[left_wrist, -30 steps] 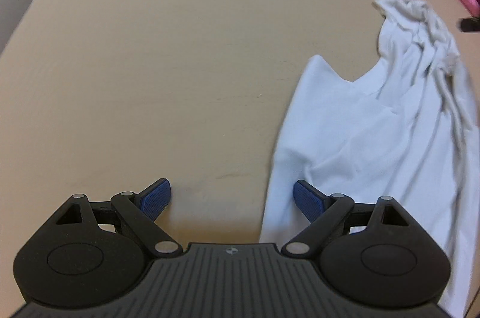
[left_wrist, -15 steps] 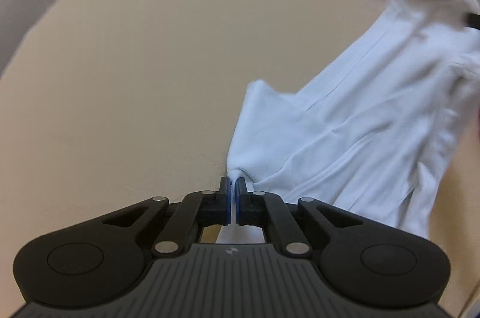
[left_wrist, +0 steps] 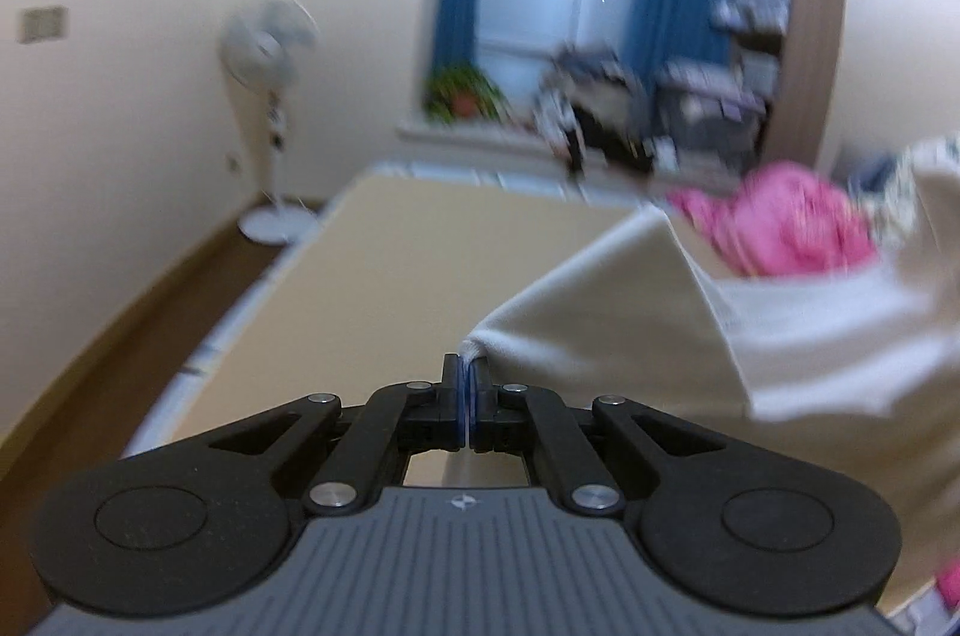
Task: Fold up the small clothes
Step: 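Lift the shirt with both grippers, shake it out, and lay it flat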
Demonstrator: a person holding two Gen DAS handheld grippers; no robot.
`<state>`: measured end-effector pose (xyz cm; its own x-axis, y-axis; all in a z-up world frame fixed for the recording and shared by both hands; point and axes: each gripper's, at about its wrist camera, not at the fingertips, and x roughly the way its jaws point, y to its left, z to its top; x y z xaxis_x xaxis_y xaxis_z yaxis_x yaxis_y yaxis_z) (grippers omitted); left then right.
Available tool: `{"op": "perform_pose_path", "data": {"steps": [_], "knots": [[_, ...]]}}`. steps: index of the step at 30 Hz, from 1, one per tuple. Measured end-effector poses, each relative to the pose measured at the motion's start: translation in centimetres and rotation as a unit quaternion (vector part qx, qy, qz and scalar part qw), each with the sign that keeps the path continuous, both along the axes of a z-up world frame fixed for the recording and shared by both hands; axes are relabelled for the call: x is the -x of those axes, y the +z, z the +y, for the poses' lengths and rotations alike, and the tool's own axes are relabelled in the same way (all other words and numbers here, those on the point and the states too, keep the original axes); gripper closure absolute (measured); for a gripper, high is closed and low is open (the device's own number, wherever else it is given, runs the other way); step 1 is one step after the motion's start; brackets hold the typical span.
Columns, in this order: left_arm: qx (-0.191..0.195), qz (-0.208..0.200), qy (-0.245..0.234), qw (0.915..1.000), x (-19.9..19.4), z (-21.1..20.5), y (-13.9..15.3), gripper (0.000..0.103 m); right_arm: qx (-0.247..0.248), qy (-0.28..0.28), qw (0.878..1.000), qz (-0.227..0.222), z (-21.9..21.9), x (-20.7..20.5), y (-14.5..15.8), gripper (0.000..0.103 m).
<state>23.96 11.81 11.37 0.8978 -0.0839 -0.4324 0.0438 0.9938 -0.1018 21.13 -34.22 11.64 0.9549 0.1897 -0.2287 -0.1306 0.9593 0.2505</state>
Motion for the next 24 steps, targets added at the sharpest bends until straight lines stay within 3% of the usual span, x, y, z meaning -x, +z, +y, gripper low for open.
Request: {"op": "perform_pose_path", "data": {"steps": [5,8,11,14,16,18,21,23,24], "knots": [[-0.013,-0.079,0.029,0.9964,8.8,1.7,8.8,0.103,-0.031,0.048,0.997,-0.058,1.5,8.3,4.4,0.09],[-0.057,-0.154,0.05,0.9851,13.2,1.8,13.7,0.103,-0.056,0.084,0.991,-0.086,1.1,11.1,7.1,0.09],[-0.065,-0.189,0.054,0.9783,14.2,1.1,17.5,0.103,-0.081,0.112,0.985,-0.102,0.9,12.4,9.1,0.09],[-0.09,-0.203,0.067,0.9726,12.2,-1.2,19.2,0.103,-0.112,0.122,0.982,-0.095,-0.2,10.9,10.0,0.09],[-0.101,-0.177,0.062,0.977,7.9,-3.1,18.4,0.103,-0.129,0.116,0.982,-0.073,-0.7,8.3,9.3,0.09],[-0.108,-0.128,0.056,0.9843,1.3,-5.8,15.8,0.103,-0.135,0.099,0.985,-0.039,-0.8,5.4,7.7,0.09],[-0.118,-0.044,0.049,0.9908,-8.8,-8.8,9.2,0.102,-0.128,0.055,0.99,0.036,-1.3,-2.2,3.3,0.089],[-0.109,0.009,0.061,0.9921,-15.7,-10.5,4.0,0.097,-0.122,0.001,0.989,0.085,-1.3,-7.0,-0.5,0.088],[-0.106,0.048,0.083,0.9898,-19.5,-11.3,0.9,0.087,-0.104,-0.02,0.989,0.105,-1.2,-10.2,-2.6,0.082]]}}
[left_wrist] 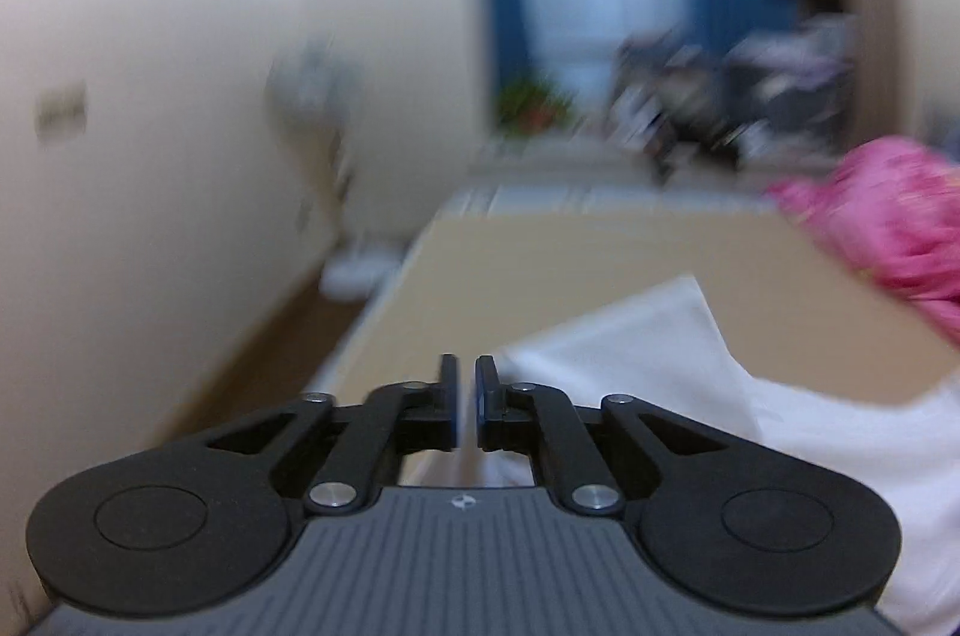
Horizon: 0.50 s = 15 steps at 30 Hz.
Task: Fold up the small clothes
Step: 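Lift the shirt with both grippers, shake it out, and lay it flat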
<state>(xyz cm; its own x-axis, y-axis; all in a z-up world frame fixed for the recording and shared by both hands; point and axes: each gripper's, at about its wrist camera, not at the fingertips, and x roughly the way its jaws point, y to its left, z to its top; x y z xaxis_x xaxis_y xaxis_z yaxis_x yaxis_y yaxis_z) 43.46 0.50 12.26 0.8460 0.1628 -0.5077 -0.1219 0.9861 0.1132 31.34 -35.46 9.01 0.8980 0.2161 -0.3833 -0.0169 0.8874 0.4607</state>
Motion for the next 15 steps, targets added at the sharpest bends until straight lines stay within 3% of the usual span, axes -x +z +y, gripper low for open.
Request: {"op": "perform_pose_path", "data": {"steps": [1,3,4,5,7,8,11,13,15], "knots": [[-0.001,0.045,0.016,0.9989,-2.7,-1.0,-2.4,0.067,0.023,-0.018,0.999,0.022,0.3,-2.6,-2.2,0.078],[0.019,0.135,0.032,0.9902,-6.2,-2.6,-6.7,0.049,0.08,-0.078,0.987,0.118,0.4,-8.1,-6.8,0.043],[0.027,0.144,0.028,0.9889,-6.4,-2.6,-8.2,0.048,0.107,-0.104,0.972,0.182,0.2,-10.0,-9.1,0.043],[0.029,0.144,0.022,0.9889,-5.4,-2.8,-9.3,0.043,0.106,-0.106,0.967,0.205,0.0,-10.1,-10.7,0.043],[0.01,0.151,-0.004,0.9885,-2.9,-3.4,-11.4,0.015,0.064,-0.069,0.977,0.192,-0.4,-8.7,-12.8,0.037],[-0.004,0.149,-0.018,0.9887,-1.3,-3.1,-12.7,0.013,0.053,-0.055,0.977,0.2,-0.5,-7.3,-13.9,0.03],[-0.044,0.165,-0.04,0.9845,5.7,-0.1,-16.3,0.013,0.078,-0.049,0.966,0.243,-0.5,-2.3,-16.6,0.029],[-0.052,0.182,-0.054,0.9804,10.0,0.9,-18.0,0.013,0.092,-0.048,0.957,0.272,0.0,1.7,-18.6,0.029],[-0.032,0.205,-0.05,0.9769,14.9,1.7,-18.8,0.013,0.092,-0.04,0.95,0.294,1.9,5.9,-20.4,0.028]]}}
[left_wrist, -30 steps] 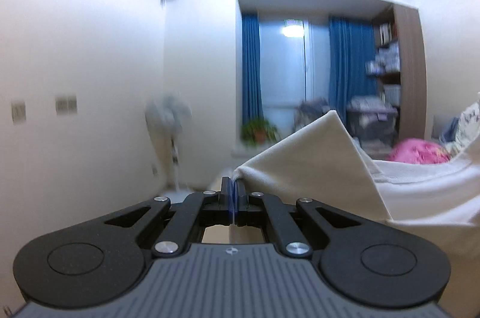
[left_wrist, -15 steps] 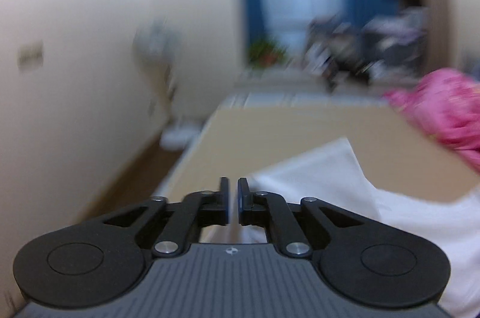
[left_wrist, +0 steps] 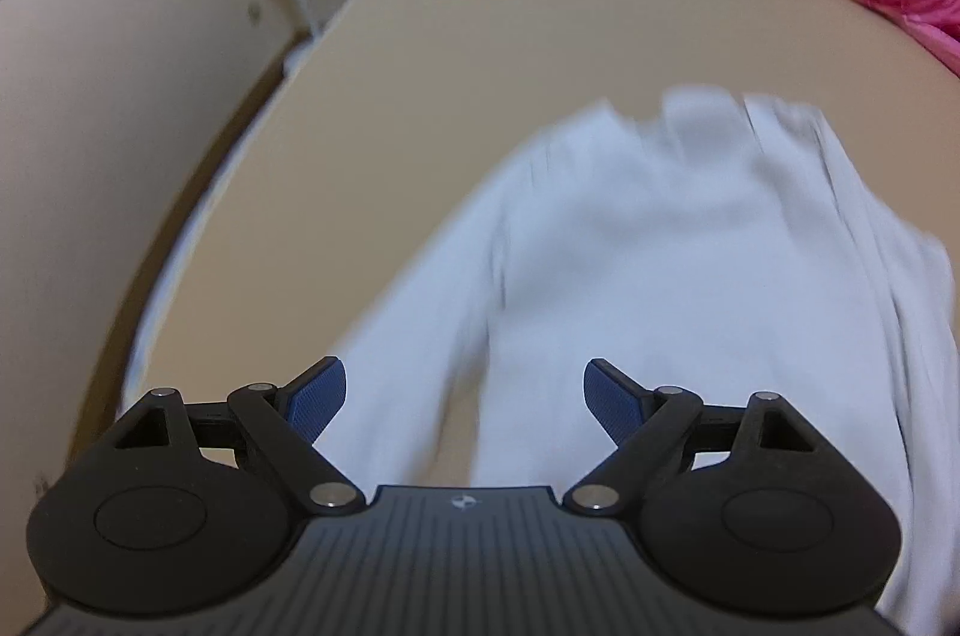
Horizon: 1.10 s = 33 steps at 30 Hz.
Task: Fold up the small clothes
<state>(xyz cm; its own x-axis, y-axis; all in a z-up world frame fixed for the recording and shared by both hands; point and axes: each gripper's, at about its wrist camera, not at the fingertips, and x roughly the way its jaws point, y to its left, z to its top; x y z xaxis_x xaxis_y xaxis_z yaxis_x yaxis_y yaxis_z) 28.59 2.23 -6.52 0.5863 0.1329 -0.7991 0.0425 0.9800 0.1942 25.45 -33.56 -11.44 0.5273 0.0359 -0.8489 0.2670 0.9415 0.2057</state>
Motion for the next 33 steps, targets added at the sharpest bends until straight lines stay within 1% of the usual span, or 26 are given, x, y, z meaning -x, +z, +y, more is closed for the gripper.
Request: {"op": "perform_pose_path", "data": {"steps": [2,3,4,6,7,8,10,11,15,17,20,22,24,28,29,30,31,32,33], "knots": [[0.03,0.02,0.015,0.9992,3.6,0.7,-0.4,0.013,-0.004,0.005,1.0,0.013,1.4,2.8,-0.8,0.028],[0.041,0.03,0.028,0.9983,5.7,1.2,-0.8,0.012,-0.004,0.007,1.0,0.013,2.9,5.4,-1.0,0.026],[0.046,0.037,0.037,0.9976,7.2,1.3,-1.1,0.012,-0.005,0.01,1.0,0.011,3.7,6.6,-1.0,0.026],[0.058,0.046,0.051,0.996,9.6,1.4,-1.4,0.012,-0.01,0.013,1.0,0.006,4.4,7.6,-1.1,0.025],[0.066,0.046,0.052,0.9954,10.5,1.4,-1.2,0.012,-0.012,0.012,1.0,0.004,4.6,7.8,-0.8,0.025],[0.068,0.044,0.053,0.9953,11.4,1.2,-0.5,0.012,-0.013,0.012,1.0,0.004,3.9,8.8,-1.2,0.025],[0.059,0.026,0.052,0.9966,12.9,1.0,0.7,0.012,-0.011,0.015,1.0,0.002,4.2,8.8,-0.7,0.025],[0.054,0.015,0.052,0.997,13.6,1.0,1.3,0.012,-0.009,0.018,1.0,-0.001,4.1,8.9,-1.0,0.024],[0.045,-0.009,0.053,0.9976,14.3,0.3,3.2,0.01,0.004,0.031,0.999,-0.014,4.0,11.4,-1.0,0.023],[0.041,-0.017,0.048,0.9979,14.5,-0.1,3.8,0.01,0.001,0.032,0.999,-0.016,3.9,12.4,-0.9,0.022],[0.023,-0.032,0.041,0.9984,15.1,-0.8,4.6,0.01,-0.009,0.038,0.999,-0.017,4.0,13.0,-1.2,0.019],[0.017,-0.037,0.035,0.9985,15.2,-1.2,4.9,0.01,-0.008,0.057,0.998,-0.011,4.5,12.9,-1.7,0.017],[0.016,-0.037,0.035,0.9986,15.1,-1.6,4.9,0.01,0.004,0.089,0.996,0.004,5.3,12.1,-2.8,0.016],[0.016,-0.032,0.04,0.9985,14.7,-1.9,5.0,0.01,0.055,0.129,0.989,0.042,6.6,9.8,-5.7,0.018],[0.013,-0.031,0.041,0.9986,14.7,-2.0,5.0,0.01,0.053,0.14,0.987,0.051,6.7,9.3,-6.3,0.027],[0.009,-0.03,0.041,0.9986,14.6,-2.1,5.0,0.01,0.041,0.156,0.985,0.056,6.7,8.9,-6.8,0.053],[0.004,-0.029,0.041,0.9987,14.6,-2.3,5.0,0.01,0.027,0.166,0.984,0.057,6.6,8.7,-7.1,0.073],[-0.001,-0.029,0.041,0.9987,14.5,-2.5,5.0,0.01,0.014,0.174,0.983,0.058,6.4,8.5,-7.1,0.099],[-0.007,-0.027,0.041,0.9987,14.3,-2.7,5.0,0.01,0.011,0.179,0.982,0.052,6.3,8.5,-6.9,0.099]]}}
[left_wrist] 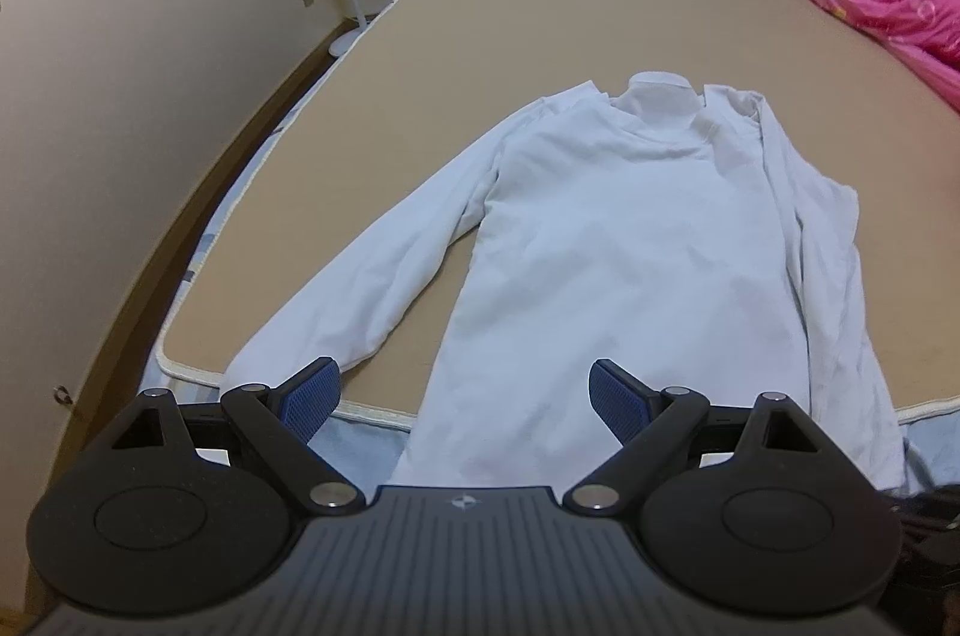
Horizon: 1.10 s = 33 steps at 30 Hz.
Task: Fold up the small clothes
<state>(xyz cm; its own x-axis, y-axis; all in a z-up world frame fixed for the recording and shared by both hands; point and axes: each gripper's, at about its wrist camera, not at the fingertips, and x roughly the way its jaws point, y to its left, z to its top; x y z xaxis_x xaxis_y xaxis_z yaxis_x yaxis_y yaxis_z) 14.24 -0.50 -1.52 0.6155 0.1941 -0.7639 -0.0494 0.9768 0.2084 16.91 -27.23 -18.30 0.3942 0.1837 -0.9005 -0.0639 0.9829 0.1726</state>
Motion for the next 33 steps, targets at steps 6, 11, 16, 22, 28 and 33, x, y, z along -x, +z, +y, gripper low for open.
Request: {"op": "perform_pose_path", "data": {"steps": [6,11,16,22,28,33], "knots": [[-0.037,0.016,-0.007,0.9992,-1.6,-3.0,-0.1,0.01,-0.017,-0.006,0.996,-0.09,-2.0,0.2,4.1,0.1],[-0.05,0.031,-0.009,0.9982,-3.0,-6.5,-0.3,0.01,-0.027,-0.054,0.984,-0.168,-6.6,-1.6,7.6,0.103],[-0.077,0.043,-0.038,0.9954,-3.9,-10.8,-1.2,0.01,-0.028,-0.096,0.974,-0.202,-13.1,-4.2,8.8,0.103],[-0.071,0.074,-0.05,0.9935,-5.4,-14.2,-2.8,0.01,-0.103,-0.03,0.98,-0.168,-13.5,-4.1,6.0,0.041],[-0.088,0.085,-0.051,0.9913,-6.2,-15.6,-4.0,0.01,-0.099,0.074,0.987,-0.104,-5.8,-2.3,1.3,0.021],[-0.095,0.09,-0.052,0.9901,-6.4,-15.9,-4.5,0.01,-0.026,0.111,0.991,-0.072,-3.0,-1.6,-1.3,0.084]]}}
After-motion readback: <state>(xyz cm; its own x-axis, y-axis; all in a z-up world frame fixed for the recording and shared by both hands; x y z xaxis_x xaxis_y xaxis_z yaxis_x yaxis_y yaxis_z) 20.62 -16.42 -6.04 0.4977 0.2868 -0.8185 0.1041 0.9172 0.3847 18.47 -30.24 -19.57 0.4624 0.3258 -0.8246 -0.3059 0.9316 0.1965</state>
